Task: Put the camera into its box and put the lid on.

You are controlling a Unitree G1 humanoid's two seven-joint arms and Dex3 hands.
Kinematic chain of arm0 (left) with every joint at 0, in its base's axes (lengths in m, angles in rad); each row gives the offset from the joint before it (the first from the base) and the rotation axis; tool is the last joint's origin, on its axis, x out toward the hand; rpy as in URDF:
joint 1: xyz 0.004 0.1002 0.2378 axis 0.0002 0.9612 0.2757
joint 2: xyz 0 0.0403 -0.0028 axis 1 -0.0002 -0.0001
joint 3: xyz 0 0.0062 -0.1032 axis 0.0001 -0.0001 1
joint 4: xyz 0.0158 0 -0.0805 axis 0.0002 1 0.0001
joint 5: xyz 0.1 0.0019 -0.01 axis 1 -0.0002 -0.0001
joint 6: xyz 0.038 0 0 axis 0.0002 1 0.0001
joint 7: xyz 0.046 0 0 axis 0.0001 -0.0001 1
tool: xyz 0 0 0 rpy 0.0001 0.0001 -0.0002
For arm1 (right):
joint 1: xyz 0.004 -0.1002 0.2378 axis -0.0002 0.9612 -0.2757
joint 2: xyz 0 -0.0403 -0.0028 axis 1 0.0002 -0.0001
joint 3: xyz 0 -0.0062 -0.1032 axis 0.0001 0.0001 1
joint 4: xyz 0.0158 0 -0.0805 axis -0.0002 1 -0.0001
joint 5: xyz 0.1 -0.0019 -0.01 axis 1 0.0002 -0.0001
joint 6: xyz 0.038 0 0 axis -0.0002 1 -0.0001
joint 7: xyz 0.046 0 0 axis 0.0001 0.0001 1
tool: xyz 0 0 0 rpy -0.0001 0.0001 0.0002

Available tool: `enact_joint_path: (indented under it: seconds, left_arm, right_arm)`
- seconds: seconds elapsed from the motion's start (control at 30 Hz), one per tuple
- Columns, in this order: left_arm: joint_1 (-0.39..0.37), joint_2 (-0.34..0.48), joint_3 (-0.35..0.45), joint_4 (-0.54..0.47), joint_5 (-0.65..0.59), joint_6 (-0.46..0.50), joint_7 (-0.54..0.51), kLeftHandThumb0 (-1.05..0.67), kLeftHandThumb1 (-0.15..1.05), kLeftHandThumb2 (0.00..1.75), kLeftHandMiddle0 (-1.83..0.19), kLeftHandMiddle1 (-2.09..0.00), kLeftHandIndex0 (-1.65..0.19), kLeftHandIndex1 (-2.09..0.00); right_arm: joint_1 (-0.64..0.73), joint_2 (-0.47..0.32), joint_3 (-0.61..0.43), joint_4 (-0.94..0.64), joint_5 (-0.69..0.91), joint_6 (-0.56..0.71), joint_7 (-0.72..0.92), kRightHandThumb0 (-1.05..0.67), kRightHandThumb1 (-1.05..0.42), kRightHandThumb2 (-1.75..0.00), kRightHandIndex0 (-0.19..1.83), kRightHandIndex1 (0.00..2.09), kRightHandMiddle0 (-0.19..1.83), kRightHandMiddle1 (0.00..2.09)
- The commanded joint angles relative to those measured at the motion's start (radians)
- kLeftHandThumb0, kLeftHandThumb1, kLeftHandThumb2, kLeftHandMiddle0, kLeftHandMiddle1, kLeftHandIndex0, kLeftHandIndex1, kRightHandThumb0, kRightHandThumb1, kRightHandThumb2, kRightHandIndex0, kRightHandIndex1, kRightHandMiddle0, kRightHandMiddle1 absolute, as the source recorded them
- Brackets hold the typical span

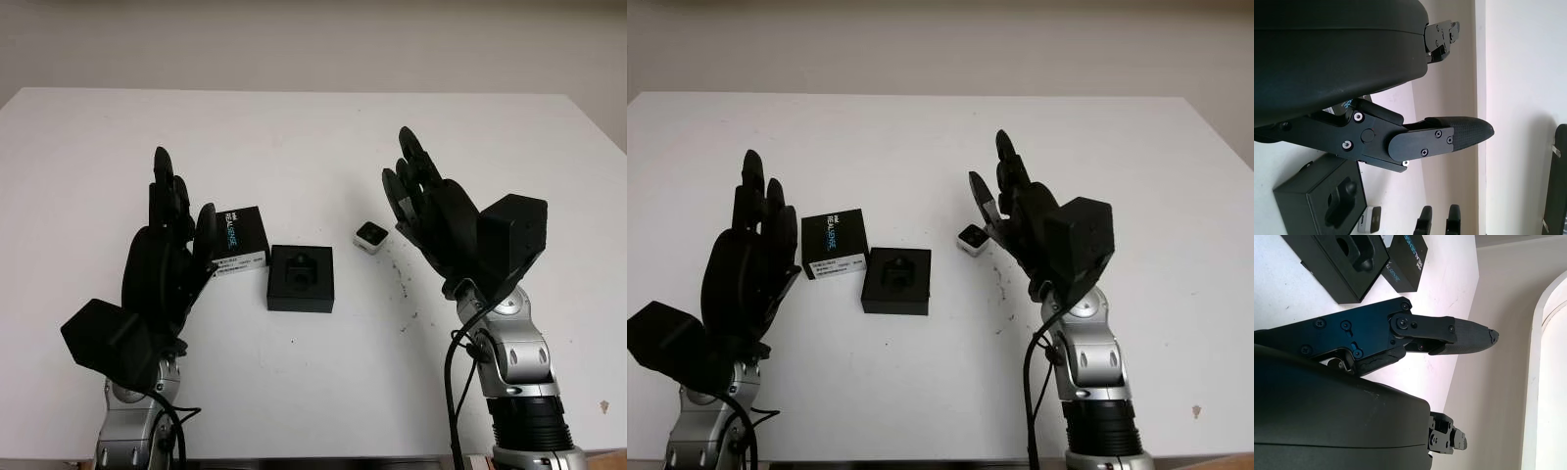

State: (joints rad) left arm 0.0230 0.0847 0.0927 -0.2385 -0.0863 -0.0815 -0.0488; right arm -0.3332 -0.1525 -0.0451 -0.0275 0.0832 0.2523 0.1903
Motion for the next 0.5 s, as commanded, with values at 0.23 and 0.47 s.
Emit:
enact_joint_path:
  seconds: [0.23, 0.47]
  left_arm:
    - [-0.045, -0.002, 0.012, 0.015, 0.002, 0.005, 0.012, -0.70, 1.05, 0.49, 0.19, -0.01, 0.19, -0.02]
    - [-0.067, 0.004, 0.024, 0.049, -0.001, -0.012, 0.003, -0.71, 1.05, 0.49, 0.19, -0.02, 0.19, -0.03]
  right_arm:
    - [-0.056, 0.001, 0.007, 0.105, 0.014, -0.050, 0.030, -0.67, -1.05, -0.46, -0.17, 0.06, -0.12, 0.06]
    - [-0.127, -0.053, -0.029, 0.164, 0.033, -0.127, 0.079, -0.62, -1.03, -0.15, 0.01, 0.13, 0.00, 0.12]
